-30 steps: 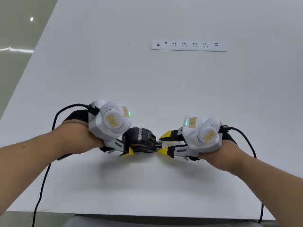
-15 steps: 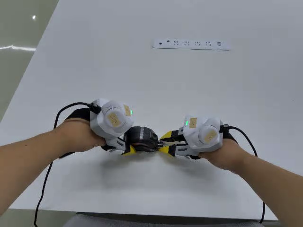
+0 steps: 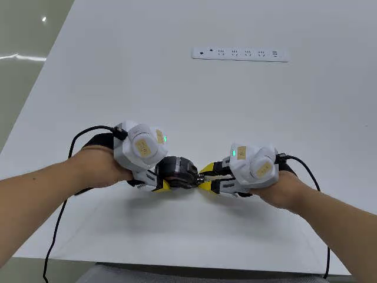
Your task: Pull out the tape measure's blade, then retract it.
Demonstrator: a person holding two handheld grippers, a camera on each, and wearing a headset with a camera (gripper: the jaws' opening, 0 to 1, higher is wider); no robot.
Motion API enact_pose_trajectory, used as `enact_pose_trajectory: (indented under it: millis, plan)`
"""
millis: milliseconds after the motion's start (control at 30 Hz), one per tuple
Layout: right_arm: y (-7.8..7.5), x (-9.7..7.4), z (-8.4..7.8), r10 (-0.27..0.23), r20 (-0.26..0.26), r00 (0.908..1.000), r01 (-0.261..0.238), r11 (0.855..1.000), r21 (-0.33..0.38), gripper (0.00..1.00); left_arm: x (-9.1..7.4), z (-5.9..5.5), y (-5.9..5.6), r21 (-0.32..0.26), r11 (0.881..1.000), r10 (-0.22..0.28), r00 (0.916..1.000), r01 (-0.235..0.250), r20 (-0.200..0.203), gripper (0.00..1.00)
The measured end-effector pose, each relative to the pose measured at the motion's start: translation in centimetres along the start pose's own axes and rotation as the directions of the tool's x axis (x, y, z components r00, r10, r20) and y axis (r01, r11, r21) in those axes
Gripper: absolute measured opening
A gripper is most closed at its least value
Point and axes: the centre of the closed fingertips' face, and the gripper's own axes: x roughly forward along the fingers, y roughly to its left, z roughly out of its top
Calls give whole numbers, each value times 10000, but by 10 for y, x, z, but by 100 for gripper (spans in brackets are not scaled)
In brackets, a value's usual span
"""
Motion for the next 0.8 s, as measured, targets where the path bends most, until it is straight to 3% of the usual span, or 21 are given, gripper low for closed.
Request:
enact_pose_trajectory:
  millis: [800]
  plan:
    - [1, -1, -1, -126, 12, 9999, 126, 9999, 17, 9, 0, 0, 0, 186, 9998, 15, 10000, -15, 29, 32]
